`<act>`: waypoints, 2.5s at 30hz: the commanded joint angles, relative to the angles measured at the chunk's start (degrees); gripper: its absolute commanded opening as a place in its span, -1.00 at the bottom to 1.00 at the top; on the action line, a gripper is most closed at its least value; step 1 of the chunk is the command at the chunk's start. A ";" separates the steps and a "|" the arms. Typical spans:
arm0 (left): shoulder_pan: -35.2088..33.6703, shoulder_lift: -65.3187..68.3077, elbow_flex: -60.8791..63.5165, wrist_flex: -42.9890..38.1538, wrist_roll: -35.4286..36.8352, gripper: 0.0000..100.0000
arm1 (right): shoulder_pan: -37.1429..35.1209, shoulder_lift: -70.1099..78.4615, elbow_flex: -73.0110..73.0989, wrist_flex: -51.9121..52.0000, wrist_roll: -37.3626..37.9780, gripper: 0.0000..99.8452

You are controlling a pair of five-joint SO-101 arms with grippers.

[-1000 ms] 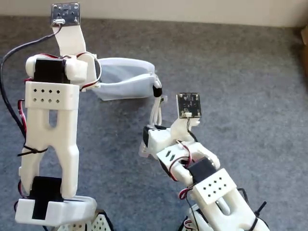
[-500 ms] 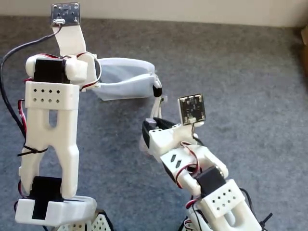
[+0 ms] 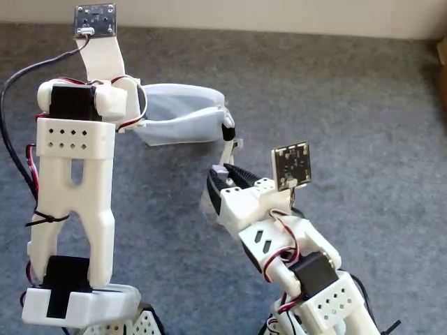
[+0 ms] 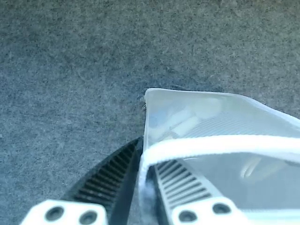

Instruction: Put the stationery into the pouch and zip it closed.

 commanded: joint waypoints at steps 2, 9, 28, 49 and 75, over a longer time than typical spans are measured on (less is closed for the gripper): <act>-0.84 1.54 1.54 -0.35 -0.44 -0.98 | -0.48 -1.89 -0.92 -1.45 0.88 -0.99; -0.84 1.54 1.54 -0.26 -0.44 -0.98 | -0.48 -1.98 -1.71 -4.26 1.85 -0.99; -0.84 1.54 1.54 -0.18 -0.44 -0.98 | -0.57 -1.98 -1.89 -21.85 7.74 -0.99; -0.84 1.54 1.54 -0.18 -0.44 -0.98 | -2.59 2.33 -14.20 -26.24 8.79 -0.99; -0.84 1.54 1.54 -0.18 -0.44 -0.98 | -3.03 32.13 -17.19 -58.77 34.81 -0.99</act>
